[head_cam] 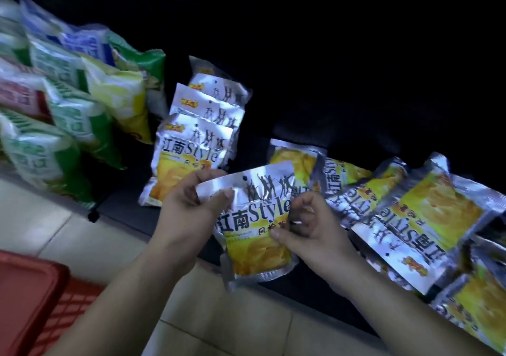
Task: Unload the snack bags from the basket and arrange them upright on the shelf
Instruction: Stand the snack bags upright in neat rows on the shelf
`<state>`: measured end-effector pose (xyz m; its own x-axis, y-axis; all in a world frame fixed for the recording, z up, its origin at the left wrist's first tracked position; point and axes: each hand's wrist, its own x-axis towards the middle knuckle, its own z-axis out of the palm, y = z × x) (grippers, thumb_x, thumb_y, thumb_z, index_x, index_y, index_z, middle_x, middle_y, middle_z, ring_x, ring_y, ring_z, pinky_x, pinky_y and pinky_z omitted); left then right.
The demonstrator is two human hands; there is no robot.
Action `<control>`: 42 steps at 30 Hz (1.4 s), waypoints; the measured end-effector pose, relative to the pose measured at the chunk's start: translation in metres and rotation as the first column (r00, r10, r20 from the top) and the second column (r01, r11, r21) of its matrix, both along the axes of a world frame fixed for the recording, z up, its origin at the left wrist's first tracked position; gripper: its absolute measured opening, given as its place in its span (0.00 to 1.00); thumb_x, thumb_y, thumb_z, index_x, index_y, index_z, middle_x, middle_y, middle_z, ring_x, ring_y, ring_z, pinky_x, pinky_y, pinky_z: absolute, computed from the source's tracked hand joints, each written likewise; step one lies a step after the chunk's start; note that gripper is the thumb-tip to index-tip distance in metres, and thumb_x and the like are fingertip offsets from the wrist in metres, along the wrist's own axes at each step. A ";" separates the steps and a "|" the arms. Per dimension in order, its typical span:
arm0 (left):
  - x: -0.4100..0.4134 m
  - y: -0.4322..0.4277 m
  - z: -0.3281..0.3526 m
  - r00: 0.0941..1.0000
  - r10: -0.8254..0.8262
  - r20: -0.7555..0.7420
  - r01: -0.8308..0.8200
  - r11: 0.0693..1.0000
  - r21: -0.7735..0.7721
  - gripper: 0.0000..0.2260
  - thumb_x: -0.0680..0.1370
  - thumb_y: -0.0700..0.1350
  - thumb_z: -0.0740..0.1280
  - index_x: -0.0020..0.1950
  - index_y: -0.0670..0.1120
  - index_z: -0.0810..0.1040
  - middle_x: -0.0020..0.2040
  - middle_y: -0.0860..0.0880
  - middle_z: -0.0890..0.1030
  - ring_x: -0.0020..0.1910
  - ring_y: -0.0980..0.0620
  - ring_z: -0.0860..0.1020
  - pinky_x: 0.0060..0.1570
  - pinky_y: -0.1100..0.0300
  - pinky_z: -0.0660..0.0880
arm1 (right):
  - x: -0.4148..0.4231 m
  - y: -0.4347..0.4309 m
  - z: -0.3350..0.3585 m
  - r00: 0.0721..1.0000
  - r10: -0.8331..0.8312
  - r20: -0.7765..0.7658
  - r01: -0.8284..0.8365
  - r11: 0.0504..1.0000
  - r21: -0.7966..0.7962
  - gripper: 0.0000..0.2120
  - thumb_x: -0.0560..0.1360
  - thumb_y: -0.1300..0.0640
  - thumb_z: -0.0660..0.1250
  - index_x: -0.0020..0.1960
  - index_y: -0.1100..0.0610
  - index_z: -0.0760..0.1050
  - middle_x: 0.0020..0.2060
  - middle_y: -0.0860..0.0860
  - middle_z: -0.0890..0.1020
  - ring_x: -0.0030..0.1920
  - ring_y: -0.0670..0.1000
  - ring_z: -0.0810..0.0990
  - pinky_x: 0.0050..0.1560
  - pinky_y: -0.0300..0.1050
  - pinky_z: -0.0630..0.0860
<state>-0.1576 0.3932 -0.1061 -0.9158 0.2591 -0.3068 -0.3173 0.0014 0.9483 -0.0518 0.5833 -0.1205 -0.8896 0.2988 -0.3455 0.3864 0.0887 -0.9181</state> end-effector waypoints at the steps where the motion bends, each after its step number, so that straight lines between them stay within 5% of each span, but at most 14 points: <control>1: -0.007 -0.005 -0.002 0.999 0.045 -0.025 -0.045 0.999 0.014 0.11 0.78 0.40 0.74 0.57 0.54 0.80 0.46 0.40 0.86 0.47 0.38 0.85 0.44 0.43 0.84 | -0.010 -0.008 0.000 1.000 -0.008 -0.016 0.009 1.000 0.025 0.18 0.73 0.60 0.78 0.51 0.48 0.69 0.36 0.46 0.78 0.42 0.51 0.81 0.47 0.48 0.80; 4: -0.023 -0.022 -0.016 0.959 0.246 -0.139 -0.255 0.966 -0.051 0.15 0.75 0.48 0.77 0.57 0.61 0.78 0.52 0.47 0.84 0.52 0.46 0.84 0.51 0.46 0.82 | -0.039 -0.030 0.000 0.989 -0.067 -0.128 0.086 0.986 0.143 0.17 0.74 0.60 0.76 0.46 0.50 0.66 0.30 0.45 0.68 0.34 0.48 0.70 0.39 0.46 0.71; 7: -0.026 -0.042 -0.029 0.893 0.400 -0.206 -0.434 0.885 -0.165 0.09 0.75 0.46 0.75 0.51 0.53 0.76 0.49 0.51 0.83 0.49 0.53 0.82 0.47 0.58 0.80 | -0.070 -0.050 -0.001 0.977 -0.086 -0.195 0.123 0.975 0.186 0.19 0.74 0.60 0.75 0.43 0.49 0.64 0.29 0.42 0.67 0.31 0.46 0.66 0.36 0.42 0.66; 10: -0.014 -0.055 -0.049 0.916 0.355 -0.187 -0.390 0.897 -0.210 0.08 0.76 0.39 0.72 0.46 0.50 0.76 0.42 0.47 0.83 0.40 0.53 0.81 0.41 0.60 0.76 | -0.101 -0.076 -0.011 0.982 -0.050 -0.181 0.095 0.965 0.245 0.19 0.74 0.60 0.75 0.42 0.49 0.64 0.29 0.42 0.68 0.30 0.44 0.65 0.33 0.39 0.65; 16: -0.005 -0.077 -0.080 0.930 0.278 -0.240 -0.354 0.851 -0.388 0.14 0.68 0.41 0.68 0.50 0.56 0.79 0.54 0.56 0.78 0.54 0.57 0.78 0.53 0.50 0.79 | -0.136 -0.133 -0.034 0.986 -0.034 -0.161 0.070 0.972 0.224 0.19 0.73 0.61 0.76 0.43 0.51 0.64 0.33 0.48 0.69 0.29 0.43 0.65 0.33 0.36 0.66; 21: -0.006 -0.087 -0.092 0.939 0.173 -0.297 -0.295 0.848 -0.440 0.22 0.67 0.37 0.73 0.58 0.54 0.80 0.63 0.50 0.75 0.66 0.52 0.74 0.58 0.79 0.66 | -0.123 -0.144 -0.051 0.992 -0.050 -0.115 0.076 0.968 0.237 0.19 0.70 0.58 0.78 0.43 0.48 0.67 0.34 0.48 0.74 0.33 0.48 0.74 0.40 0.48 0.75; 28: -0.020 -0.088 -0.090 0.913 0.146 -0.382 -0.279 0.905 -0.320 0.26 0.66 0.42 0.71 0.64 0.55 0.79 0.75 0.55 0.71 0.73 0.64 0.69 0.68 0.53 0.74 | -0.123 -0.129 -0.043 0.982 -0.002 -0.188 0.045 0.974 0.223 0.19 0.71 0.62 0.78 0.45 0.47 0.68 0.33 0.48 0.75 0.37 0.57 0.79 0.40 0.63 0.82; 34: -0.009 -0.105 -0.108 0.904 0.136 -0.406 -0.346 0.790 -0.507 0.31 0.69 0.47 0.76 0.71 0.61 0.75 0.72 0.51 0.72 0.72 0.55 0.69 0.69 0.57 0.69 | -0.116 -0.129 -0.051 0.974 -0.042 -0.224 0.092 0.971 0.220 0.17 0.72 0.58 0.78 0.47 0.49 0.68 0.35 0.53 0.73 0.39 0.61 0.78 0.40 0.63 0.82; 37: 0.002 -0.105 -0.117 0.913 0.120 -0.390 -0.323 0.796 -0.511 0.32 0.68 0.50 0.76 0.72 0.59 0.74 0.67 0.55 0.75 0.67 0.56 0.74 0.65 0.62 0.71 | -0.109 -0.127 -0.052 0.973 0.028 -0.228 0.028 0.971 0.236 0.18 0.73 0.56 0.77 0.46 0.50 0.67 0.36 0.55 0.74 0.37 0.58 0.77 0.39 0.57 0.82; 42: 0.004 -0.100 -0.122 0.914 0.104 -0.392 -0.327 0.762 -0.560 0.34 0.68 0.59 0.71 0.75 0.56 0.71 0.69 0.55 0.75 0.69 0.52 0.72 0.67 0.53 0.71 | -0.100 -0.127 -0.053 0.969 0.111 -0.220 -0.045 0.957 0.285 0.17 0.73 0.57 0.77 0.44 0.51 0.67 0.35 0.52 0.76 0.34 0.52 0.76 0.33 0.43 0.73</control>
<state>-0.1538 0.2932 -0.2279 -0.9955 -0.0938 -0.0097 -0.0621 0.5746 0.8161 -0.1522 0.4566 -0.1730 -0.9593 0.2794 -0.0415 0.1481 0.3723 -0.9162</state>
